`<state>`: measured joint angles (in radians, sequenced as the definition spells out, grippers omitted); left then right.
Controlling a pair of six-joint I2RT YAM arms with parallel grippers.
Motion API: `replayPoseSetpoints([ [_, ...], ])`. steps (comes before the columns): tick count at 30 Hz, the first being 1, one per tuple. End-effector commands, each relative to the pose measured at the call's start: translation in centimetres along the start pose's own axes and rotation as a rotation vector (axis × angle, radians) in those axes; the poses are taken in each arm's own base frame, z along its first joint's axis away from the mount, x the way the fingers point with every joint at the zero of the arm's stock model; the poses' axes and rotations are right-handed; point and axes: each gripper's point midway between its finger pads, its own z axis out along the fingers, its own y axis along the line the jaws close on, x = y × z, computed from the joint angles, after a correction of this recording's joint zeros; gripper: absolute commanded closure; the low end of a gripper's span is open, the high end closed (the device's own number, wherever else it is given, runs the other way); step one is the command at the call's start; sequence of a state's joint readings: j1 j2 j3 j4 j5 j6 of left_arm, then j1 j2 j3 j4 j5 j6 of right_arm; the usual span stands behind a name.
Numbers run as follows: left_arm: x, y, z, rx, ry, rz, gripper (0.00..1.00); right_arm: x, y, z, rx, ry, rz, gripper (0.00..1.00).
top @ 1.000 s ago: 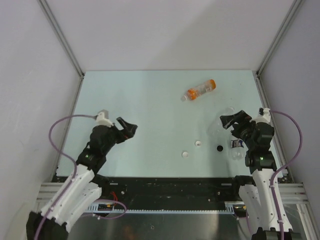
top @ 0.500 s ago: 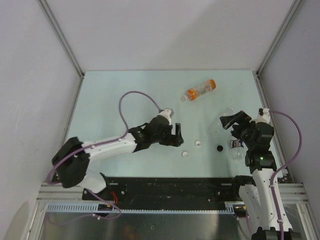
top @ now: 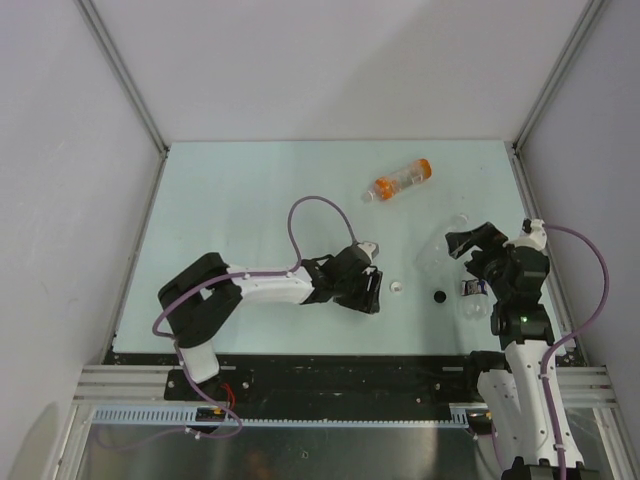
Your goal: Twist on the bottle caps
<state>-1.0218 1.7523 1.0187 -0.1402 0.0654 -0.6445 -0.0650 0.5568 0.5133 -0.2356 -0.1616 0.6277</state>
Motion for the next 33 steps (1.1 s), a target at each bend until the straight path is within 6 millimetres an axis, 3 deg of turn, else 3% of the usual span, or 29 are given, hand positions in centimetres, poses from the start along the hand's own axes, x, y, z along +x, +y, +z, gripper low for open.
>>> replayPoseSetpoints([
  [1,-0.5,-1.5,0.8,0.04,0.012,0.021,0.36,-1.1,0.5,0.1,-0.004,-0.018,-0.013,0.01],
  [10,-0.1,-0.7,1.3,0.008,0.017,0.021,0.51,-0.8,0.4,0.3,0.001,-0.005,-0.012,0.01],
  [16,0.4,-0.4,1.4,0.007,0.028,0.022,0.54,-0.7,0.3,0.4,0.002,0.001,-0.013,0.01],
  [33,1.0,0.1,2.4,-0.007,0.055,0.022,0.9,-0.1,1.1,0.5,-0.043,0.036,-0.02,0.02],
])
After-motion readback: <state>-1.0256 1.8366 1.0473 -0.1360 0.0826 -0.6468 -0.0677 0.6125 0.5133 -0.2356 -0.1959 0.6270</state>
